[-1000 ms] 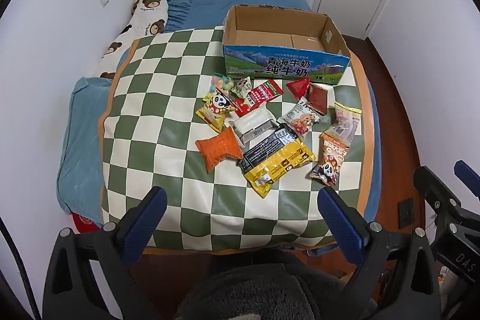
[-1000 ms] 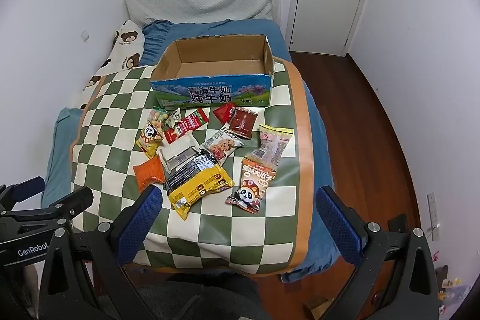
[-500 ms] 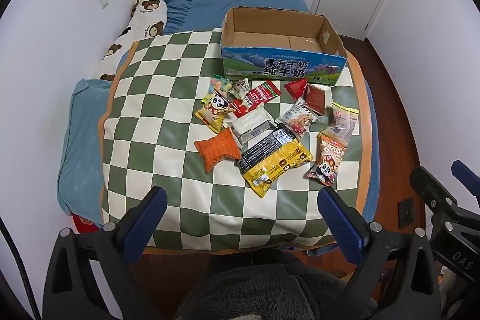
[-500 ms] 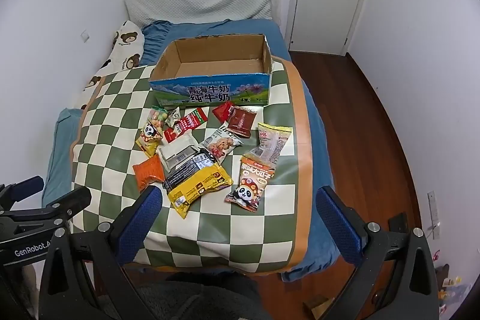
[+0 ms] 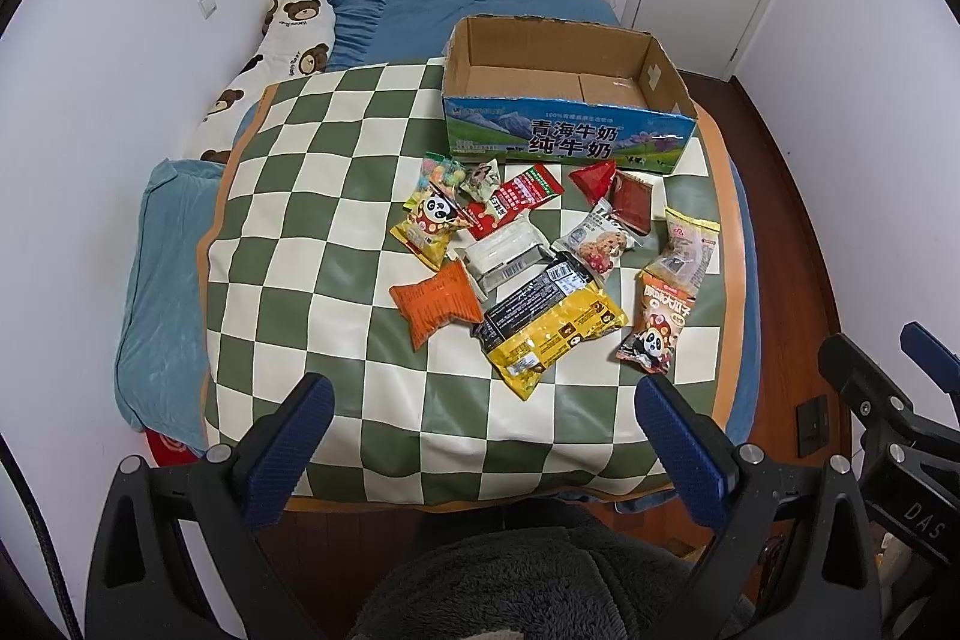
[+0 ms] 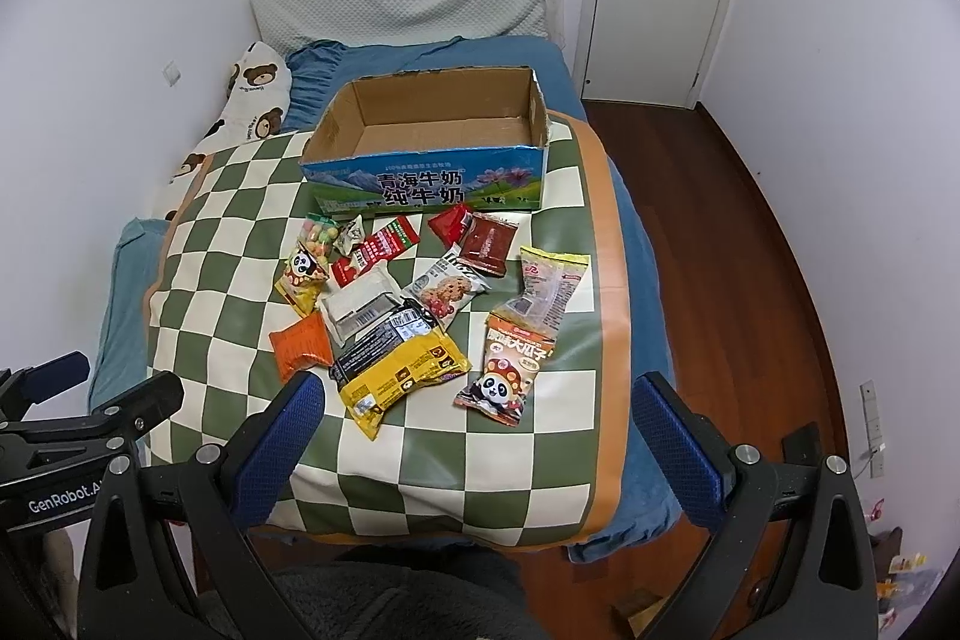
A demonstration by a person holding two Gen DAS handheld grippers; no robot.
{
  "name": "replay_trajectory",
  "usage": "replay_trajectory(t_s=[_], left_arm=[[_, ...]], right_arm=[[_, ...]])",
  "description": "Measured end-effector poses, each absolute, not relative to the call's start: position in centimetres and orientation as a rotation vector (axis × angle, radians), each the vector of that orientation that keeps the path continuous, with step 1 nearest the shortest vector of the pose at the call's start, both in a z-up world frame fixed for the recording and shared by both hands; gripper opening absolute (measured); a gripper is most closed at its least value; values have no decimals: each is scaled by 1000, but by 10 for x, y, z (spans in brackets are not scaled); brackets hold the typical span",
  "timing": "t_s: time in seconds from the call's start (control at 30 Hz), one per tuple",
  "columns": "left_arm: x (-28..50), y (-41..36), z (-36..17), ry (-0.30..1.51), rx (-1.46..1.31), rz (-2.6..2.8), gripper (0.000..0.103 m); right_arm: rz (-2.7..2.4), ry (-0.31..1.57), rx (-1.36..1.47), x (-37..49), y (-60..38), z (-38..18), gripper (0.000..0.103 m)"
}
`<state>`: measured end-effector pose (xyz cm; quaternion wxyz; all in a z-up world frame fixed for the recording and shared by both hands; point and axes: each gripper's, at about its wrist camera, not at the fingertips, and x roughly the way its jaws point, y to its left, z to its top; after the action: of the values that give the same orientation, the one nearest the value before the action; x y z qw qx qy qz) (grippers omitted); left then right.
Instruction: Organize snacks
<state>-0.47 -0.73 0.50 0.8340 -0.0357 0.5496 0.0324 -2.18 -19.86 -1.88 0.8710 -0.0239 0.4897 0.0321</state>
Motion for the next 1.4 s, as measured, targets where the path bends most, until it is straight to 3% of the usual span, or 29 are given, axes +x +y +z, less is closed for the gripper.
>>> replay_trajectory(t_s=[1.4], left_arm=[[20, 1, 13, 1163, -79, 62, 103]], right_arm=[[68, 1026, -40, -12, -193, -17, 103]])
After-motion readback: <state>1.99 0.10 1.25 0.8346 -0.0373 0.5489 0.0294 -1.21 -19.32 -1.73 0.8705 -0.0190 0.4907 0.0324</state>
